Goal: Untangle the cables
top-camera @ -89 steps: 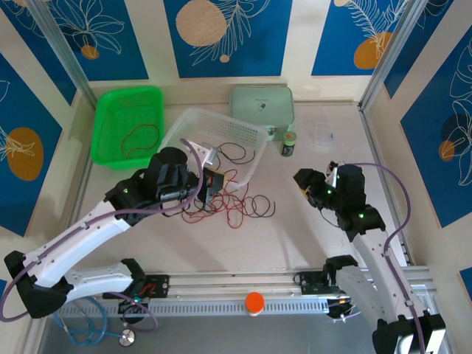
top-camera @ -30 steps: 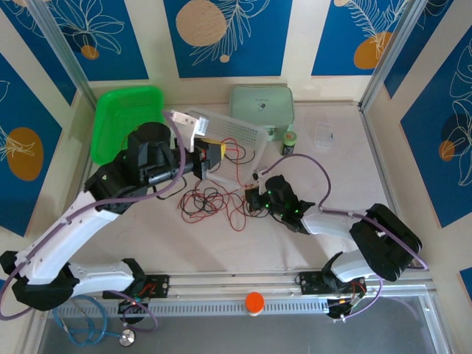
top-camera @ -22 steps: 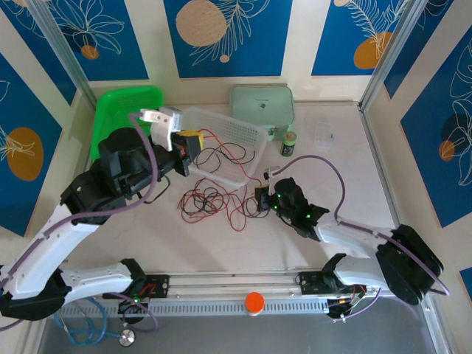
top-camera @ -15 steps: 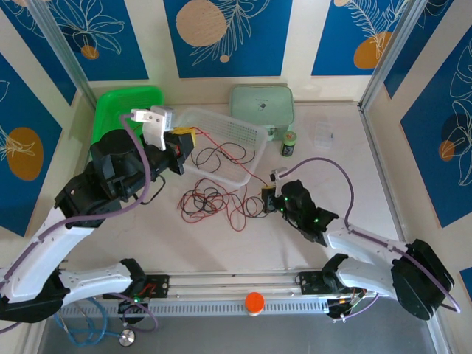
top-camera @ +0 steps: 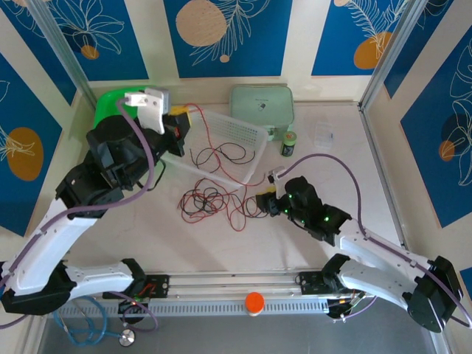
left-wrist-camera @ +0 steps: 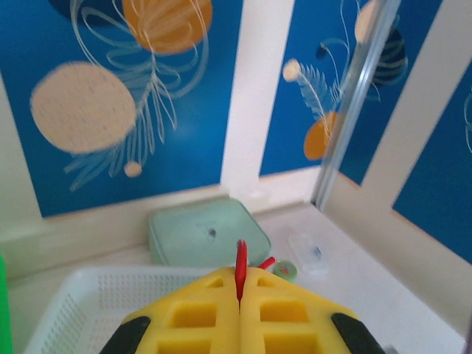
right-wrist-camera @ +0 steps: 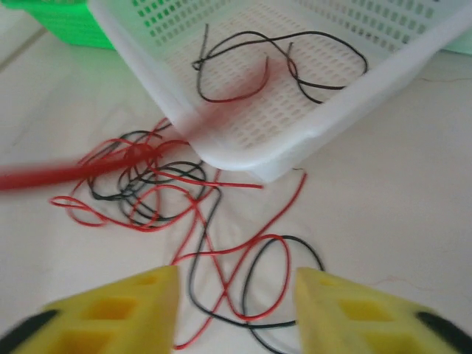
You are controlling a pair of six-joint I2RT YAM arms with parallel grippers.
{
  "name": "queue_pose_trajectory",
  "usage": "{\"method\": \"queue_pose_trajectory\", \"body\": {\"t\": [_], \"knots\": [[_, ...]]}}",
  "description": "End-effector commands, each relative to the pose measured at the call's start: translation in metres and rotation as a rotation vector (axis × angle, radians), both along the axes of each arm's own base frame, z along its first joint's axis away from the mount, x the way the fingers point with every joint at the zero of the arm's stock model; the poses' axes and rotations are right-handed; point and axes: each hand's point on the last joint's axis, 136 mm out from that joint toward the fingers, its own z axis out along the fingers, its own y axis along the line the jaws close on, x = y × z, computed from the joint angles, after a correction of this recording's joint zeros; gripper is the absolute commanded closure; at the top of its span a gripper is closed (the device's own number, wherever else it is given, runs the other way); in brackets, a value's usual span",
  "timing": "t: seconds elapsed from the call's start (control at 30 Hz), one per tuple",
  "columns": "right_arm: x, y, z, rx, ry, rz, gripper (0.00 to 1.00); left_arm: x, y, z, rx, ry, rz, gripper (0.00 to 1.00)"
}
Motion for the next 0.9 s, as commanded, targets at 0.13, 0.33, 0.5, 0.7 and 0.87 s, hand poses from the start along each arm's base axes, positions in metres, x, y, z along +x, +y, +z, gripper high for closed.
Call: {"method": "queue_pose_trajectory", "body": {"t": [0.13, 0.33, 0.5, 0.7, 0.87], "knots": [[-0.023, 0.004, 0.049, 0.084, -0.025, 0.084, 0.34, 0.005, 0.012, 0.080, -0.064, -0.198, 0.041, 1.00], [-0.040, -0.004, 0.060, 0.138, -0.025, 0.101, 0.24, 0.030, 0.029, 0.099, 0.009, -0.263, 0.179, 1.00], [-0.052, -0.004, 0.057, 0.167, 0.031, 0.119, 0.23, 0.085, 0.072, 0.075, 0.065, -0.167, 0.364, 1.00], [-0.058, -0.007, 0.046, 0.166, 0.070, 0.109, 0.23, 0.151, 0.121, 0.026, -0.010, 0.007, 0.449, 1.00], [-0.061, -0.011, 0.035, 0.170, 0.094, 0.086, 0.23, 0.191, 0.154, -0.013, -0.042, 0.094, 0.510, 1.00]]}}
